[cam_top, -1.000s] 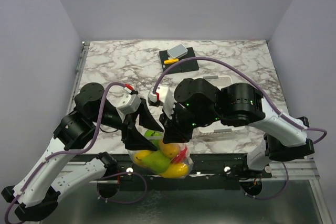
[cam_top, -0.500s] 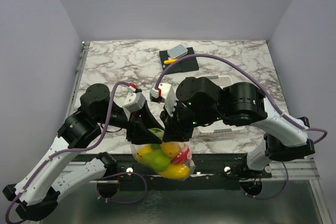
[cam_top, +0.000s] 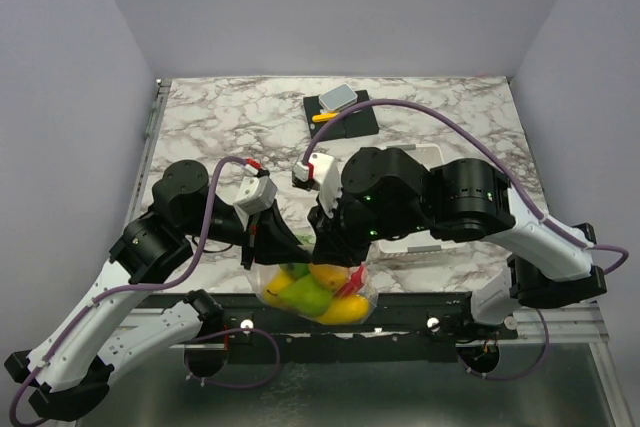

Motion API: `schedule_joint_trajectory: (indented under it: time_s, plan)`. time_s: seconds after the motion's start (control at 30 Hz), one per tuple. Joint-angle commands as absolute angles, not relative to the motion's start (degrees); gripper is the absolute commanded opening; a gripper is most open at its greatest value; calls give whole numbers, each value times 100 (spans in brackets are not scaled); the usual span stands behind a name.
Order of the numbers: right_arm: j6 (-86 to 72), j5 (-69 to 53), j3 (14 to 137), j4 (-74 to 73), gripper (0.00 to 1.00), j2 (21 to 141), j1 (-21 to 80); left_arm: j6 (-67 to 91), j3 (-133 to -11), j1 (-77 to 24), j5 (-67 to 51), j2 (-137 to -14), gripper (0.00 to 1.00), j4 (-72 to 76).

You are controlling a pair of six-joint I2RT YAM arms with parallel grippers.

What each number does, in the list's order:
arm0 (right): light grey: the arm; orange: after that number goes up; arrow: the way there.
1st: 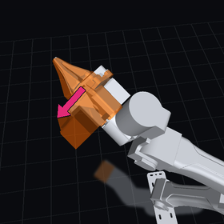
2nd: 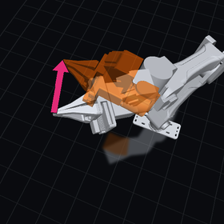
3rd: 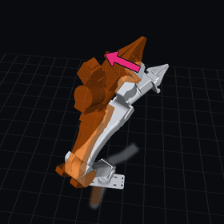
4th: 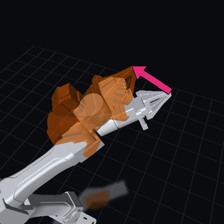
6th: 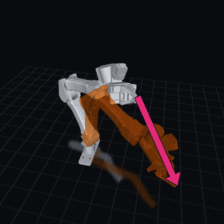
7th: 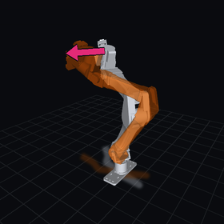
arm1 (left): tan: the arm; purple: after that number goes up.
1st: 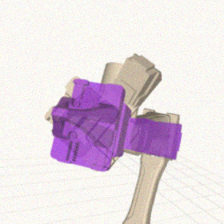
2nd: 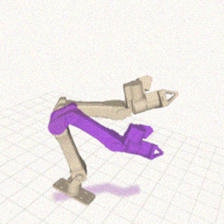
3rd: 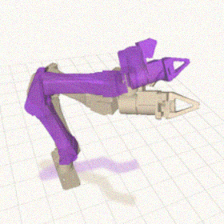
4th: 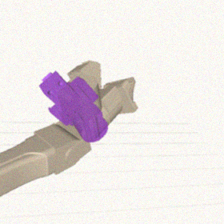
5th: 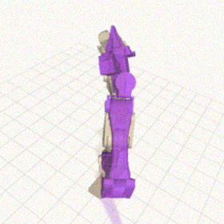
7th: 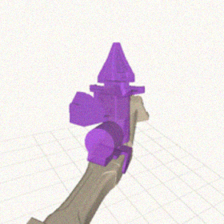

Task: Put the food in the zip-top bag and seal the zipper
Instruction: Zip the zipper food storage bag at the center of the board.

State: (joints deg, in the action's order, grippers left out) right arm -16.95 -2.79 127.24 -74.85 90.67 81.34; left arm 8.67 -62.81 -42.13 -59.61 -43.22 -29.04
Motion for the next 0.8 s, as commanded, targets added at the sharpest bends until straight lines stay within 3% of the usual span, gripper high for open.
schedule_joint_trajectory:
  time_s: [0.0, 0.07, 0.17, 0.3, 0.53, 0.77]
  plan:
    - [-1794, 154, 12424, -6999, 19, 8665, 8177, 802, -6313, -4231, -5646, -4301, 0, -2883]
    - [-1822, 253, 12250, -6861, 26, 8531, 8176, 830, -6348, -4230, -5511, -4315, 0, -2883]
    - [-1834, 420, 11933, -6637, 46, 8281, 8174, 869, -6401, -4231, -5312, -4300, 0, -2883]
    - [-1895, 455, 11289, -6210, 58, 7836, 8176, 959, -6479, -4233, -5115, -4272, 0, -2883]
    - [-1932, 708, 9901, -5006, 65, 6954, 8174, 1141, -6555, -4228, -4834, -4189, 0, -2834]
    - [-1572, 784, 8723, -3781, 66, 6378, 8175, 1325, -6642, -4232, -4803, -4104, 0, -2708]
